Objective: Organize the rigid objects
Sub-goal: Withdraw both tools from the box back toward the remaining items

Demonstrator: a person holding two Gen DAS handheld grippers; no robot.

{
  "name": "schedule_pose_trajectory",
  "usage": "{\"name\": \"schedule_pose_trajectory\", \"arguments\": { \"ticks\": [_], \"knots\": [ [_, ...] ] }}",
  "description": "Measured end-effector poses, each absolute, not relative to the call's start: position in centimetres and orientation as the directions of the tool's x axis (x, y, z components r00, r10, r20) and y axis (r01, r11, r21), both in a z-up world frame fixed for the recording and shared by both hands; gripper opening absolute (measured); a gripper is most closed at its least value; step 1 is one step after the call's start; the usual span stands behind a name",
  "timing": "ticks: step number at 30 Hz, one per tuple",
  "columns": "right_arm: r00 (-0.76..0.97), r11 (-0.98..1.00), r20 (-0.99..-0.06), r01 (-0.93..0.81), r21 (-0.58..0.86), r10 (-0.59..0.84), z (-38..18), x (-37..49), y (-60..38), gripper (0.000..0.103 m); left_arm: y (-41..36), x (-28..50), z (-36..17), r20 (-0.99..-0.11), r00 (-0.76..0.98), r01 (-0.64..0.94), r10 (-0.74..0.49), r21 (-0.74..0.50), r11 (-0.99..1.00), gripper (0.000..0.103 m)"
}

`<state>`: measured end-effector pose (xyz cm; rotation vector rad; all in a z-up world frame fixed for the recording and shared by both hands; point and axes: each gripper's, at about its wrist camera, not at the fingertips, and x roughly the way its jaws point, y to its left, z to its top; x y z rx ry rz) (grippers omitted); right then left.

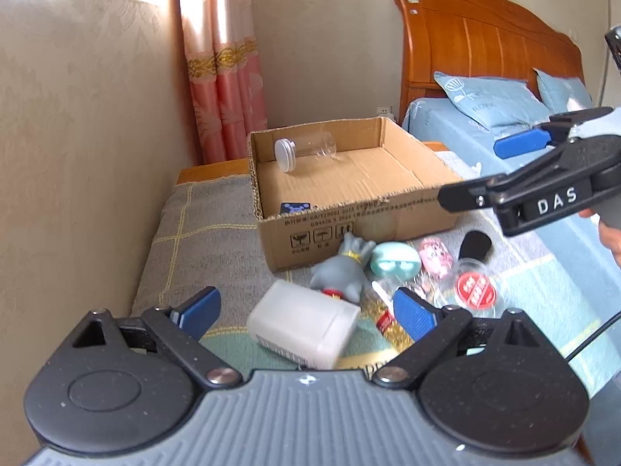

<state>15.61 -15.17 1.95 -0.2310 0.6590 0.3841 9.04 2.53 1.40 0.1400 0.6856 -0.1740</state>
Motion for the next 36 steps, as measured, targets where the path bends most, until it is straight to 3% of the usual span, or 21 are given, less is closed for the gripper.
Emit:
{"name": "schedule_pose_trajectory", "arguments": {
  "ticks": [5,13,22,31,36],
  "knots": [
    [0.732,0.939,-0.642,-0.341,-0.055,0.228,-0.5,13.5,-15.6,0.103,2.1,7.1,0.3,-0.609,0.791,0.197,-0.059,0.163,0.967,0.096],
    [0.763,0.966,-0.613,-0.259,-0.002,0.204,-4.0,9.7,-18.6,0.103,3.7,5.0,-3.2,-0.672,0.733,0.231,-0.103,0.103,0.967,0.1],
    [0.706,0.952,-0.677,-0.307,-0.023,0.211,-8.0,9.3,-17.4,0.103,4.7,6.0,-7.1,-0.735,0.671,0.21,-0.101,0.057,0.976,0.1],
    [0.687,0.956,-0.716,-0.277,-0.1,0.124,-10.8,10.1,-17.0,0.103,5.5,6.8,-8.7,-0.748,0.654,0.193,-0.111,0.023,0.981,0.102],
    [0.682,0.964,-0.714,-0.261,-0.041,0.155,-11.3,10.3,-17.8,0.103,5.4,8.2,-8.7,-0.75,0.652,0.173,-0.107,0.01,0.985,0.102]
  ]
}}
